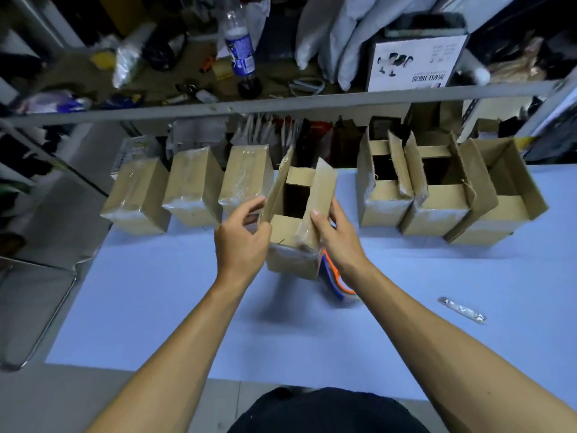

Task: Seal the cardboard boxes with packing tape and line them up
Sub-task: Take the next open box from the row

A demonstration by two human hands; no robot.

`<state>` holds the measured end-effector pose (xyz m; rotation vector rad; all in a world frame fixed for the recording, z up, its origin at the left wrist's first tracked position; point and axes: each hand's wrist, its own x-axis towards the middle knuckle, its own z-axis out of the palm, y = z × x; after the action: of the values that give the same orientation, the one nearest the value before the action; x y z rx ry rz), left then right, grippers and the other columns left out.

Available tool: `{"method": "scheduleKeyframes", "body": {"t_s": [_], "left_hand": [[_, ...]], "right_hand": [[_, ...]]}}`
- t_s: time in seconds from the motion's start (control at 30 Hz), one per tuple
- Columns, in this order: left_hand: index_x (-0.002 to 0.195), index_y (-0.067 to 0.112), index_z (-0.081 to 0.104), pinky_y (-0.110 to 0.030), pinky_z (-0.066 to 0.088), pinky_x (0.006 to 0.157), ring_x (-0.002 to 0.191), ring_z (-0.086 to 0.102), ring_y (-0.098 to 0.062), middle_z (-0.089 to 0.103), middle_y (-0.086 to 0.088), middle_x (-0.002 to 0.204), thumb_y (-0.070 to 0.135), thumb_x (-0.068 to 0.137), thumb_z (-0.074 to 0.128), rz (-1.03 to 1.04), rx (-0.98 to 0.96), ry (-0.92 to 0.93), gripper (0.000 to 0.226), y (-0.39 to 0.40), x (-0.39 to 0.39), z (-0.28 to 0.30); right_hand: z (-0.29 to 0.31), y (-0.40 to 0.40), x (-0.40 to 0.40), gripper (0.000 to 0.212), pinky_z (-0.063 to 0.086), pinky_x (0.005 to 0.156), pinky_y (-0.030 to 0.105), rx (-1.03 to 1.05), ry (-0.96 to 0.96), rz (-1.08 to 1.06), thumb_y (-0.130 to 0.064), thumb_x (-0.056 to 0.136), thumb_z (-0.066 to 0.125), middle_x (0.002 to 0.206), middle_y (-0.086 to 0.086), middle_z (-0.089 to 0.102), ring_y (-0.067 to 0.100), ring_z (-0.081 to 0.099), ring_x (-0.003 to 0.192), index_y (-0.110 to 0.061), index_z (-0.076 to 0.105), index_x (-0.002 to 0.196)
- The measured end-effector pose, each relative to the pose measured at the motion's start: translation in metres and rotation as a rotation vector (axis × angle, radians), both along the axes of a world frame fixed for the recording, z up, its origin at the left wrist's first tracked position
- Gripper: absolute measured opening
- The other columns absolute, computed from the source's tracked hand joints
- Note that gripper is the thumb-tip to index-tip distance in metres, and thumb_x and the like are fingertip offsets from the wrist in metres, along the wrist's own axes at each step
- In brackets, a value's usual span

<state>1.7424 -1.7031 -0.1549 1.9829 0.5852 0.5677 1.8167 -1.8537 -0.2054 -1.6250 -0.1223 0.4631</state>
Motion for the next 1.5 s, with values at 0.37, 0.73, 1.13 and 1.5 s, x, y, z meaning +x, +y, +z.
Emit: {"method": "scheduleKeyframes", "body": {"t_s": [0.37, 0.73, 1.13, 1.5], "left_hand": [[0.112, 0.018, 0.066, -0.028, 0.053, 0.088, 0.107, 0.061, -0.006, 0.063, 0.009, 0.116, -0.003, 0.082, 0.066, -0.067, -0.043, 0.009, 0.037, 0.005, -0.118, -0.094], [0.133, 0.024, 0.053, -0.028, 0.050, 0.093, 0.106, 0.059, -0.010, 0.056, 0.000, 0.124, 0.033, 0.086, 0.073, -0.140, -0.595, 0.318, 0.052, 0.026, -0.090, -0.112], [0.132, 0.026, 0.059, -0.027, 0.054, 0.085, 0.102, 0.069, -0.010, 0.073, 0.007, 0.113, 0.015, 0.087, 0.072, -0.453, -0.674, 0.439, 0.048, 0.064, -0.069, -0.116], [0.128, 0.037, 0.062, -0.024, 0.048, 0.094, 0.115, 0.060, -0.011, 0.064, 0.016, 0.122, 0.016, 0.077, 0.082, -0.790, -0.180, 0.731, 0.059, 0.132, -0.025, -0.079]], "right_hand": [[-0.045, 0.020, -0.101, 0.079, 0.033, 0.118, 0.037, -0.069, 0.085, 0.074, -0.049, 0.085, 0.058, 0.152, -0.021, 0.040, -0.003, 0.042, 0.135, -0.038, 0.023, 0.155], [-0.068, 0.012, -0.119, 0.063, 0.058, 0.088, 0.038, -0.054, 0.279, -0.053, -0.029, 0.094, 0.066, 0.128, -0.003, 0.062, 0.010, 0.064, 0.110, -0.044, 0.036, 0.147], [-0.056, 0.035, -0.092, 0.059, 0.061, 0.068, 0.037, -0.232, 0.294, 0.061, -0.022, 0.083, 0.079, 0.114, -0.011, 0.066, 0.017, 0.067, 0.096, -0.040, 0.042, 0.125], [-0.069, 0.043, -0.063, 0.074, 0.031, 0.116, 0.036, -0.454, 0.054, -0.034, -0.051, 0.091, 0.062, 0.155, -0.007, 0.038, 0.015, 0.039, 0.140, -0.028, 0.030, 0.154]]}}
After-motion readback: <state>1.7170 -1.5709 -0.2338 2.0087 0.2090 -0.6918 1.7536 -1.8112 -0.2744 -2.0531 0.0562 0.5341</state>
